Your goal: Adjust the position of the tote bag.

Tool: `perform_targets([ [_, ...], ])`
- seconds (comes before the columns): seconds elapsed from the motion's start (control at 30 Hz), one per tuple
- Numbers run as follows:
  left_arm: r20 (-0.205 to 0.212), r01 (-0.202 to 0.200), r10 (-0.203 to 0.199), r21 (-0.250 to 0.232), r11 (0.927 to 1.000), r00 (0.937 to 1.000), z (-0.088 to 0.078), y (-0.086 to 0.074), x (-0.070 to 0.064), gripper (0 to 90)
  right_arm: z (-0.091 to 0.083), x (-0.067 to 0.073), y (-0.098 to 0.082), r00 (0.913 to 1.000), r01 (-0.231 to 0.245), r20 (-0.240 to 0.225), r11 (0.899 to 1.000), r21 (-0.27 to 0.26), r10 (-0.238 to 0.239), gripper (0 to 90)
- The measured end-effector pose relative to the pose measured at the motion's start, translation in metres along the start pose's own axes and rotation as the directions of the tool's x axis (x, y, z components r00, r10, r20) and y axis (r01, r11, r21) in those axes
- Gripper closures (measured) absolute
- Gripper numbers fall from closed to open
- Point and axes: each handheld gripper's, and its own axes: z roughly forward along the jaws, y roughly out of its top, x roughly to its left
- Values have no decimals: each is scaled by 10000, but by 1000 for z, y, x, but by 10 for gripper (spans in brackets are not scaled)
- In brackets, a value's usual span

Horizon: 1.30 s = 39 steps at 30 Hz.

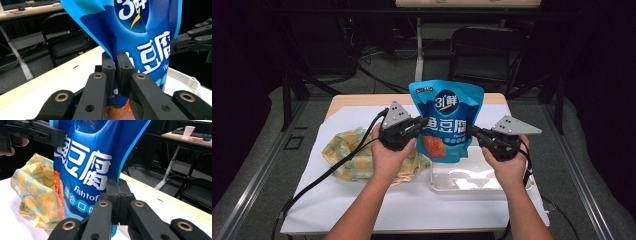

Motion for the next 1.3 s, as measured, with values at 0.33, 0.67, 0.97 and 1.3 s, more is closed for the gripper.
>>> perform_targets([
  [0.33,181,12,-14,125,9999,9998,11,-5,1,859,0,-5,-6,9998,-64,203,9998,183,60,900],
  [0.67,263,44,-49,201,9998,9996,21,-9,1,860,1,-10,-13,9992,-127,391,9995,302,115,900],
  [0.97,396,-92,75,417,9991,9992,37,-10,-4,859,-2,-18,-21,9974,-280,674,9984,494,246,900],
  [1.3,553,-57,25,565,9984,9985,52,-16,-4,859,-2,-25,-31,9951,-460,909,9967,669,399,900],
])
